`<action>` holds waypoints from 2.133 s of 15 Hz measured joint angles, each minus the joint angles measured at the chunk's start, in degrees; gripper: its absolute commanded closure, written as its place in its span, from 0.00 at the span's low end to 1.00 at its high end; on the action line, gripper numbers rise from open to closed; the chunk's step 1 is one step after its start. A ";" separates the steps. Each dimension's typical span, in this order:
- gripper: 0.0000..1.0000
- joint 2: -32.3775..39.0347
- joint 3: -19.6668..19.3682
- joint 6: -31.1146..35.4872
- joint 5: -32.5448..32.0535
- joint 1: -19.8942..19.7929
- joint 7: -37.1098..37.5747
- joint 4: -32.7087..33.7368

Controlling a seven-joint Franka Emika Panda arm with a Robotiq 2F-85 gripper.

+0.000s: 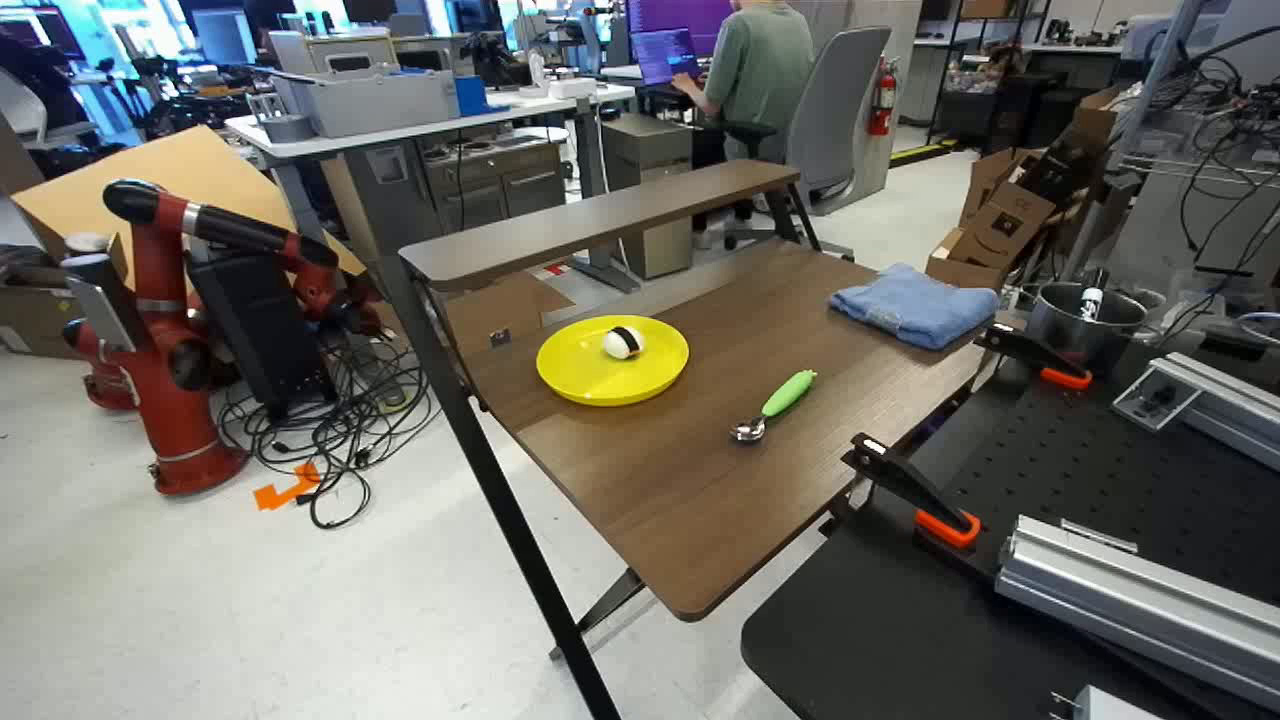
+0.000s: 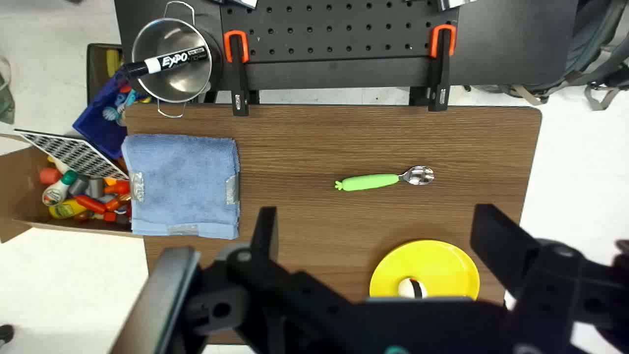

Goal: Move the towel to the left near the yellow object

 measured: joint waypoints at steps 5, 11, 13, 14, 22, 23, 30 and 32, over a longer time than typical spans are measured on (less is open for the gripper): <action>0.00 0.00 0.00 0.00 0.00 0.00 0.00 0.00; 0.00 0.00 0.00 0.00 0.00 0.00 0.00 0.00; 0.00 0.00 0.00 0.00 0.00 0.00 0.00 0.00; 0.00 0.00 0.00 0.00 0.00 0.00 0.00 0.00; 0.00 2.67 -3.94 3.28 -0.56 -2.34 -3.25 0.11; 0.00 3.85 -5.52 4.54 -0.56 -3.20 -5.01 0.21; 0.00 18.78 -13.22 15.77 0.31 -5.82 -12.65 3.73; 0.00 24.31 -13.77 18.17 1.64 -6.09 -13.15 6.37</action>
